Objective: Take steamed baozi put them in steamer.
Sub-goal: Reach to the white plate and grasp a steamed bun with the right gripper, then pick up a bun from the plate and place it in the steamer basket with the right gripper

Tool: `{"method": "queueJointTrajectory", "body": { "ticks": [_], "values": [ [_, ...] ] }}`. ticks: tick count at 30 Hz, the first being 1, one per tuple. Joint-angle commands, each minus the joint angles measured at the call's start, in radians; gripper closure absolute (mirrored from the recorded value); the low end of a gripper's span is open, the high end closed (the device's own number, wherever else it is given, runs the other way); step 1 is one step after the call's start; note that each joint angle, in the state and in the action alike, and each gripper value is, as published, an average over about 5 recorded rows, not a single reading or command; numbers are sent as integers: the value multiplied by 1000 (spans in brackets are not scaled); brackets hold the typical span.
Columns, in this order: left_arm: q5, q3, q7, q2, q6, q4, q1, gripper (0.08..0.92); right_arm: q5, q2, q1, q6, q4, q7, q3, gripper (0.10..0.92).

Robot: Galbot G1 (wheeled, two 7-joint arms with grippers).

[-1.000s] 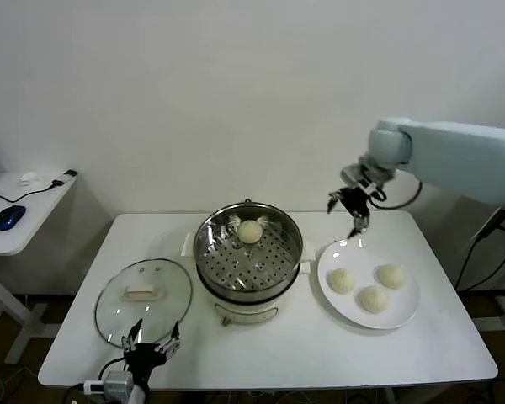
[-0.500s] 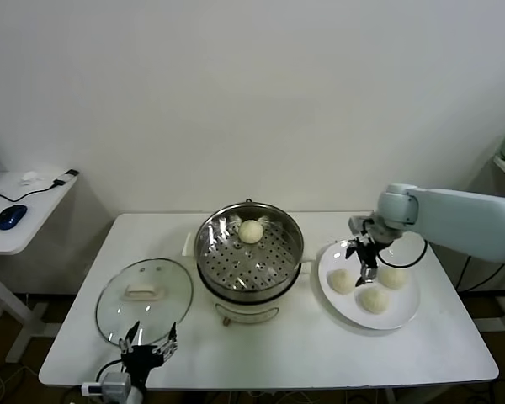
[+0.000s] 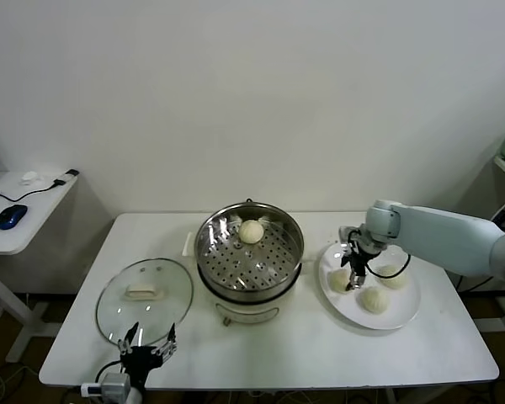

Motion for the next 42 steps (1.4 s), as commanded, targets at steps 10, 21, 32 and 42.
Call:
{"method": "queueJointTrajectory", "body": {
  "ticks": [10,21,32,42],
  "values": [
    [6,3,0,-2,3,-16,11,177,85,-36,223,29,34,-100,-49,380],
    [8,18,-2,3,9,-32,9,177,443,93,807,23,200,-201,-246,380],
    [9,31,0,-1,16,-43,-7,177,651,418,563,-218,383,127,-92,380],
    [6,23,1,0,18,-39,-9,177,508,524,280,-266,154,237,-73,381]
  ]
}}
